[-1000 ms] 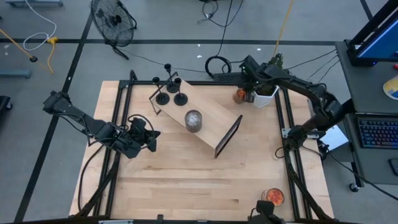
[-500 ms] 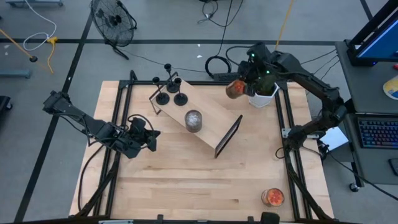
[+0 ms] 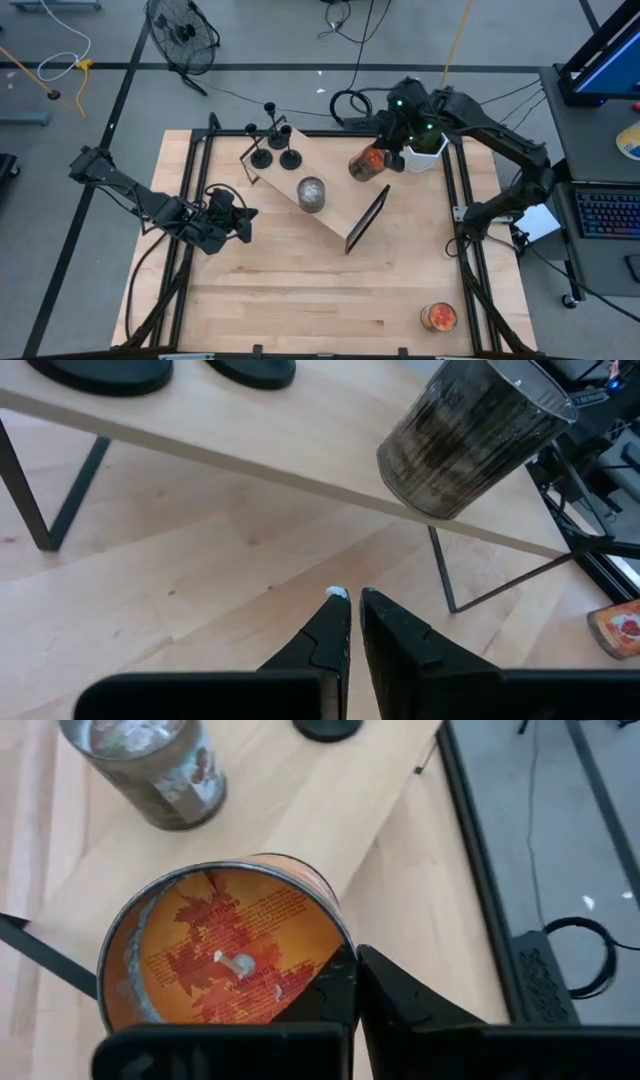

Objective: Pick & Place candle stick holders
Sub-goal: Put the top orange scented candle aligned with the brown scented candle on the shelf

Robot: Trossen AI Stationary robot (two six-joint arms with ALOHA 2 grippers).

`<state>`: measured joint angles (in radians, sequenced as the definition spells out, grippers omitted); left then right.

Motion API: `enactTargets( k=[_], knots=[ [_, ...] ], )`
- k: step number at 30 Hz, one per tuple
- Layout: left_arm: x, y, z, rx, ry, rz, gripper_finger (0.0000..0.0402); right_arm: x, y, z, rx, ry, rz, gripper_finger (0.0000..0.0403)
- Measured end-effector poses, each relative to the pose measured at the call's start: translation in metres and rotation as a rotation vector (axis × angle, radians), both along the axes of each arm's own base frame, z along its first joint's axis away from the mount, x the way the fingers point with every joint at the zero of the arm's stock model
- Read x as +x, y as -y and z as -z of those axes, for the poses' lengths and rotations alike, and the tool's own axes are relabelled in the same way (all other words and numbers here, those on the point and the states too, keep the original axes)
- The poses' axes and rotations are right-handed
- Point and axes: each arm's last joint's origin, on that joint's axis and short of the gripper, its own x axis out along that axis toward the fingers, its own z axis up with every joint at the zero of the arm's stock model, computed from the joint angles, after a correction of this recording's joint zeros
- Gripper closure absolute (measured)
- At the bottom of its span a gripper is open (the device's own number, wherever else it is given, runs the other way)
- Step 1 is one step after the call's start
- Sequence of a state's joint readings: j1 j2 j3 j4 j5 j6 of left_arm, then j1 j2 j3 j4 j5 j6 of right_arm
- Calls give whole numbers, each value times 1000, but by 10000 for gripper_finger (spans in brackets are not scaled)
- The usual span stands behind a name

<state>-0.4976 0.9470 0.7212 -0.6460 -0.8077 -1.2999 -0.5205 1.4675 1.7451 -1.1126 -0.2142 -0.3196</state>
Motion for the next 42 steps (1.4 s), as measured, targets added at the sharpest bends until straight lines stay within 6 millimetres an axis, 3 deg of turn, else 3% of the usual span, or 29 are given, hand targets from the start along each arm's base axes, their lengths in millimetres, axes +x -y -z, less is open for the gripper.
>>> enactTargets(
  k=[11, 19, 24, 33, 42],
  knots=[
    [0, 0, 0, 13, -3, 3, 369, 38, -7, 18, 46, -27, -42, 402],
    [0, 0, 0, 13, -4, 4, 369, 69, -3, 15, 60, -18, -89, 402],
    [0, 0, 0, 14, -5, 6, 369, 84, -2, 23, 71, -76, -118, 402],
    [0, 0, 0, 19, -10, 10, 369, 101, 4, 43, 35, -138, -113, 403],
    [0, 0, 0, 19, -10, 10, 369, 112, 0, 44, -14, -96, -132, 403]
  ],
)
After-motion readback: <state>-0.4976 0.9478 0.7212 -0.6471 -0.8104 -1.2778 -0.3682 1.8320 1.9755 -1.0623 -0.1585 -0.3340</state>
